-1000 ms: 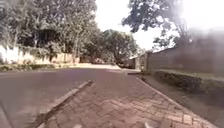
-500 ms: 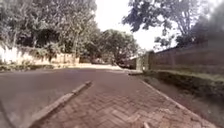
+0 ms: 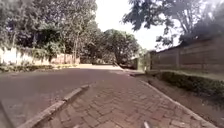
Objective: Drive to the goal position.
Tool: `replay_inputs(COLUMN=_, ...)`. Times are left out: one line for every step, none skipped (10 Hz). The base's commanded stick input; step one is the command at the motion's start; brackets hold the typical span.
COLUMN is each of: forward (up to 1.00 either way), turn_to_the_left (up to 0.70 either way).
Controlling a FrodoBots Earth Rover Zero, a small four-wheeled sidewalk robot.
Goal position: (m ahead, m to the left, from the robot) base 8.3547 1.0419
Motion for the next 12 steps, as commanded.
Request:
replay_inputs(forward=0.7, turn_to_the_left=0.0)
replay_inputs(forward=0.7, turn_to_the_left=0.0)
replay_inputs(forward=0.7, turn_to_the_left=0.0)
replay_inputs(forward=0.7, turn_to_the_left=0.0)
replay_inputs(forward=0.7, turn_to_the_left=0.0)
replay_inputs(forward=0.7, turn_to_the_left=0.0)
replay_inputs(forward=0.7, turn_to_the_left=0.0)
replay_inputs(forward=0.7, turn_to_the_left=0.0)
replay_inputs(forward=0.7, turn_to_the_left=0.0)
replay_inputs(forward=0.7, turn_to_the_left=0.0)
replay_inputs(forward=0.7, turn_to_the_left=0.0)
replay_inputs(forward=0.7, turn_to_the_left=0.0)
